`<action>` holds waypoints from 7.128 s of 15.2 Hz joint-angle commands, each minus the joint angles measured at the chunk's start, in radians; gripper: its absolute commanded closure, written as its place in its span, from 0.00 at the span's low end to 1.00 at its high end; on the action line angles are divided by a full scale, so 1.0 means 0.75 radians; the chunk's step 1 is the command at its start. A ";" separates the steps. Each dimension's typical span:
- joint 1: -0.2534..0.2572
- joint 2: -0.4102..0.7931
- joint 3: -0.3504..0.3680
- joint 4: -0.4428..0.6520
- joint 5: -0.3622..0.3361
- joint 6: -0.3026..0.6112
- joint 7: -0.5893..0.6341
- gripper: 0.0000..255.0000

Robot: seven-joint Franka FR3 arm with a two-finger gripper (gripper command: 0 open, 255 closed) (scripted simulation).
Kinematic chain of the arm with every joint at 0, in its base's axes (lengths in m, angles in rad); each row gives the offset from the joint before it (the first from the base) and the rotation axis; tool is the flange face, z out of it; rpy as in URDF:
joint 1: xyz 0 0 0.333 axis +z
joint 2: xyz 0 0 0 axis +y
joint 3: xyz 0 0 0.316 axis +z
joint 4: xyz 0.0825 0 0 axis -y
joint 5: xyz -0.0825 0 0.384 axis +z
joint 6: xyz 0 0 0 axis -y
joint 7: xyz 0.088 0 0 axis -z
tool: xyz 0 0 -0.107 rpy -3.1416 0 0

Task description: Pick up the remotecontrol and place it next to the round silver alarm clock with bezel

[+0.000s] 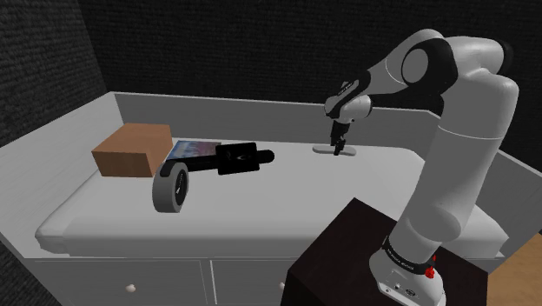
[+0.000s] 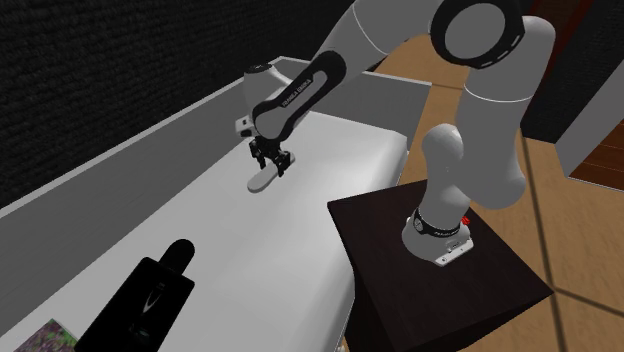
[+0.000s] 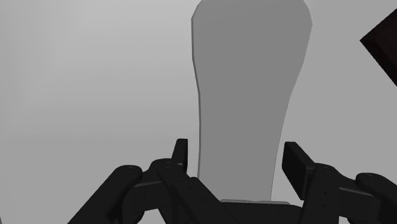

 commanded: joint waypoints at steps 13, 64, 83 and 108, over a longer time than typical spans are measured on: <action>0.026 -0.185 -0.021 0.096 -0.163 -0.238 0.113 1.00; 0.635 0.321 0.631 0.794 -0.074 -0.464 1.349 1.00; 0.625 0.477 0.648 0.672 -0.040 -0.188 1.333 1.00; 0.594 0.787 0.691 0.680 0.013 0.113 1.306 1.00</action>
